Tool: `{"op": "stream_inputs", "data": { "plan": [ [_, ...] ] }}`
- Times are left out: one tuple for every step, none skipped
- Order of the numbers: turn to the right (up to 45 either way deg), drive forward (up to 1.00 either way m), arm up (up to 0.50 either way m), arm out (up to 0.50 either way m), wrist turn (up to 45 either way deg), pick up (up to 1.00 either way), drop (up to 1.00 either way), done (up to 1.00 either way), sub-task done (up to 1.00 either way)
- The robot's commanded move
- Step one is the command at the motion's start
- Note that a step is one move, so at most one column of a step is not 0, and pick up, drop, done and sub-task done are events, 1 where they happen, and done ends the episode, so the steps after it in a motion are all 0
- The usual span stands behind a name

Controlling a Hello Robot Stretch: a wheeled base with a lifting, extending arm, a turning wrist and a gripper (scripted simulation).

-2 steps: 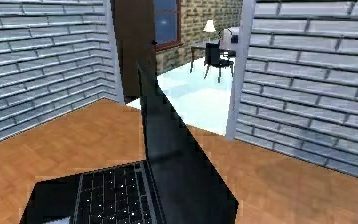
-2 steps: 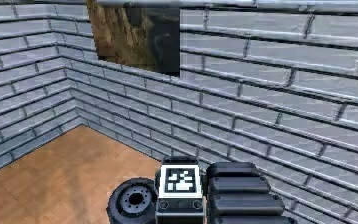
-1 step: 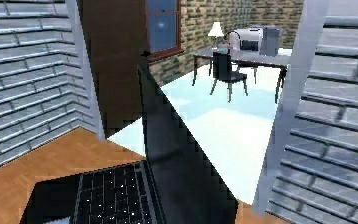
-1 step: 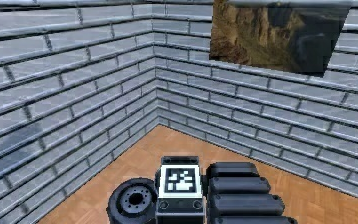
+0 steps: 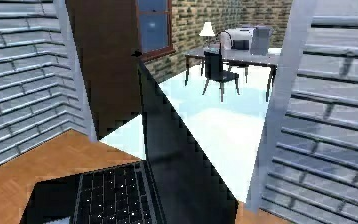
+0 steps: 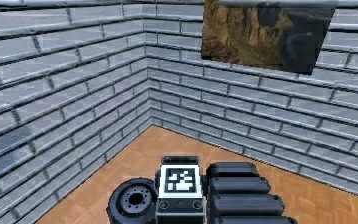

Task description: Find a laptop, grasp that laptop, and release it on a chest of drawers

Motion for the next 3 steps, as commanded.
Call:
{"op": "stream_inputs", "data": {
  "plan": [
    [-6.0, 0.0, 0.0, 0.0, 0.0, 0.0, 0.0, 0.0, 0.0],
    [0.0, 1.0, 0.0, 0.0, 0.0, 0.0, 0.0, 0.0, 0.0],
    [0.0, 0.2, 0.0, 0.0, 0.0, 0.0, 0.0, 0.0, 0.0]
  ]
}}
